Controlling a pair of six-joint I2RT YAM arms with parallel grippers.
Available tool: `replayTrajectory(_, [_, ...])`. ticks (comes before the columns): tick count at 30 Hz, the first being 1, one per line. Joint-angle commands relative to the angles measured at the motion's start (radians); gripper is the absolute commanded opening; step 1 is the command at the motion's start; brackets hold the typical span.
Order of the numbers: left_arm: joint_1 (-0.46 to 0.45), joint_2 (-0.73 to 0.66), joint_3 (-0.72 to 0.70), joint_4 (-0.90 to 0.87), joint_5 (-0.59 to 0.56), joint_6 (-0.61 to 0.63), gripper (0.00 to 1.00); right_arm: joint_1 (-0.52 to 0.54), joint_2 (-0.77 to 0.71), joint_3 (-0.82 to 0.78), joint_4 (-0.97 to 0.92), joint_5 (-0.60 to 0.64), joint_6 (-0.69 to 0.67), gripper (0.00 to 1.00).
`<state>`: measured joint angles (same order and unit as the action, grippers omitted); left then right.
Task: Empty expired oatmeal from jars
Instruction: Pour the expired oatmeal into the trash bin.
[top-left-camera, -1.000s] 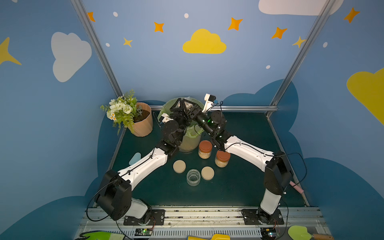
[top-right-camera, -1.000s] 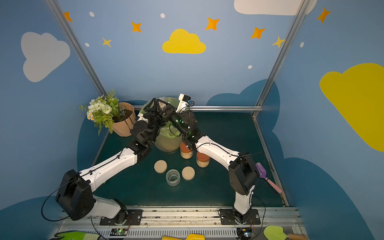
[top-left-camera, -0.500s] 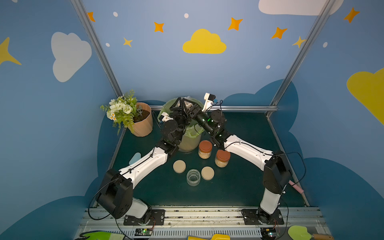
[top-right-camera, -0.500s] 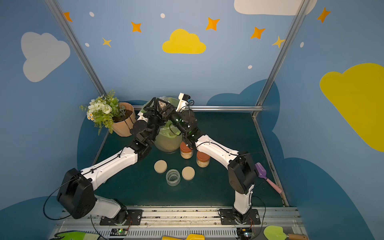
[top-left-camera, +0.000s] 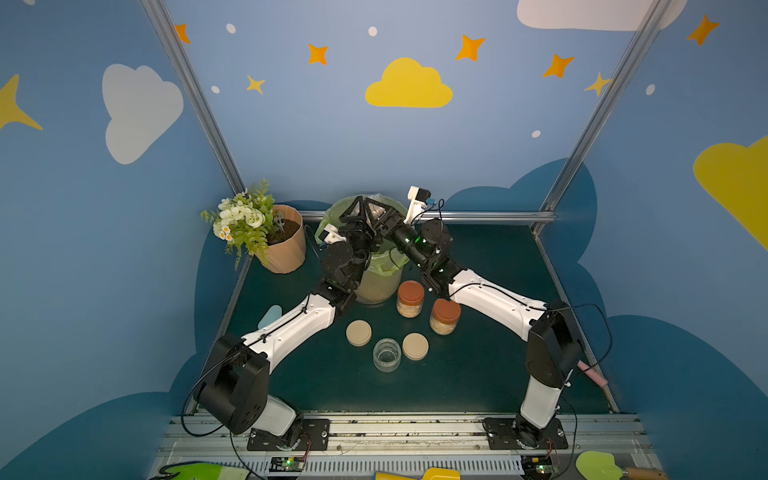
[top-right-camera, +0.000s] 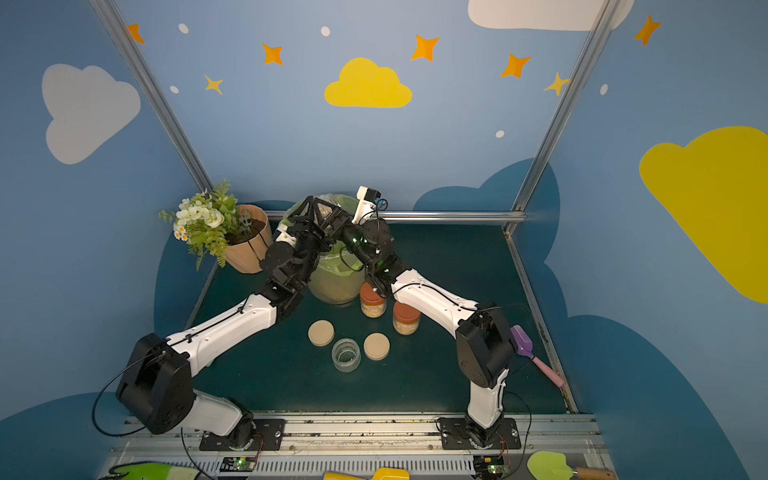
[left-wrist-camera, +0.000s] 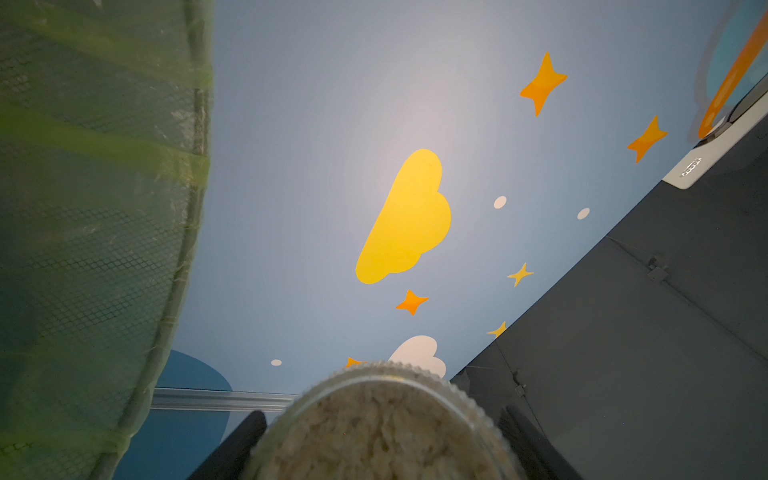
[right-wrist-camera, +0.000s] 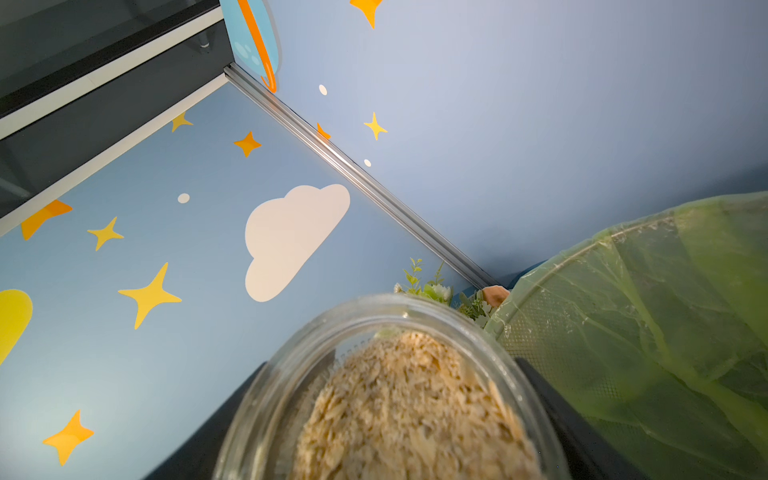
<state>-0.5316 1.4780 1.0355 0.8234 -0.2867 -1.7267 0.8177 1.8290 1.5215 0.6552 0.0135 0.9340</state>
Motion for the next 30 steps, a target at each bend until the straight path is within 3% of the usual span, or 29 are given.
replayTrajectory(1, [0.012, 0.007, 0.004, 0.033, 0.033, 0.047, 0.27, 0.025, 0.0, 0.018, -0.018, -0.064, -0.025, 0.43])
replayTrajectory(12, [0.024, 0.02, 0.003, 0.033, 0.047, 0.05, 0.21, 0.024, 0.006, 0.014, -0.012, -0.058, -0.01, 0.48])
replayTrajectory(30, [0.064, 0.049, 0.017, 0.05, 0.115, 0.07, 0.14, 0.003, 0.018, 0.002, -0.016, -0.06, 0.05, 0.81])
